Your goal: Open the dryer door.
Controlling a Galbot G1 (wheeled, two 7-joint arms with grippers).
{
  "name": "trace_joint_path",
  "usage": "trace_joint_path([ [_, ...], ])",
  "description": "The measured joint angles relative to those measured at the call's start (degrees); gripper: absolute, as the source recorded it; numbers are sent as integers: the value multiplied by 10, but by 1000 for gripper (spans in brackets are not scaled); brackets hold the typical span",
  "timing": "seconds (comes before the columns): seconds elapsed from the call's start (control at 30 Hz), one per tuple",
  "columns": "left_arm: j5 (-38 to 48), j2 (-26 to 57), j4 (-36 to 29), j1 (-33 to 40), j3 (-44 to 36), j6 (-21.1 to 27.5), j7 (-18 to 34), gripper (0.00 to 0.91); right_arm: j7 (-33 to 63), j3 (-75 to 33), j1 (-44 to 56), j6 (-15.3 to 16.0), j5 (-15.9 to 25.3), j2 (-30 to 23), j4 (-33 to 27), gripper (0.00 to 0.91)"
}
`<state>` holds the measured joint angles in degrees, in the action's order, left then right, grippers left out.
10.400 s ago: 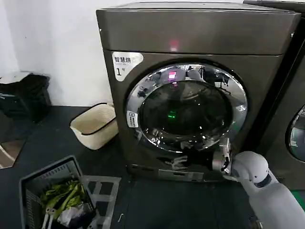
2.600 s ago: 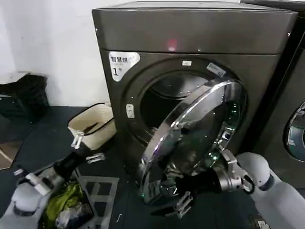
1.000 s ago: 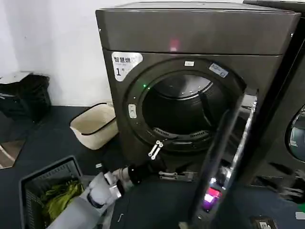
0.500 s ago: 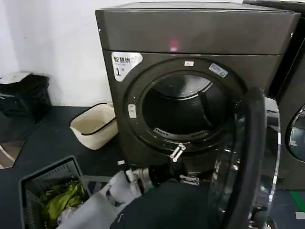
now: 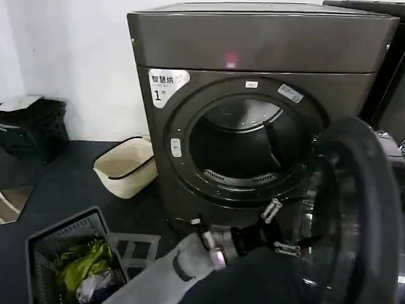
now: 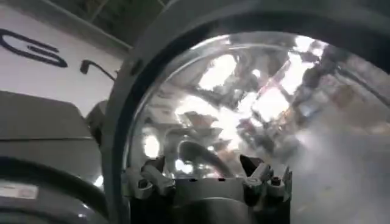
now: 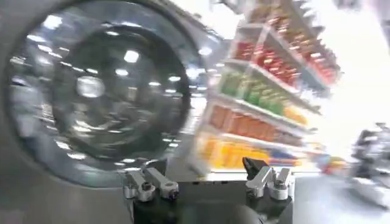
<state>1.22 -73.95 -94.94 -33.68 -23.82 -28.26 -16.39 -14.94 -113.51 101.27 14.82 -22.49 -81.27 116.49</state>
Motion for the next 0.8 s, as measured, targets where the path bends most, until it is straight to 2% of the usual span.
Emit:
trace_joint_path([
  [0.13, -5, -21, 19, 11, -18, 7, 0, 907, 49, -17, -2, -22, 19, -28, -7, 907],
  [0.27, -6, -45, 40, 26, -31, 16, 0, 907, 73, -39, -1, -31, 19, -46, -5, 907],
  [0.63, -24, -118, 123, 80, -51, 60, -2, 907, 76, -94, 9, -28, 1, -79, 23, 907],
  [0.8, -29, -126, 152, 128, -76, 74, -3, 907, 75, -113, 13, -26, -8, -83, 32, 907],
])
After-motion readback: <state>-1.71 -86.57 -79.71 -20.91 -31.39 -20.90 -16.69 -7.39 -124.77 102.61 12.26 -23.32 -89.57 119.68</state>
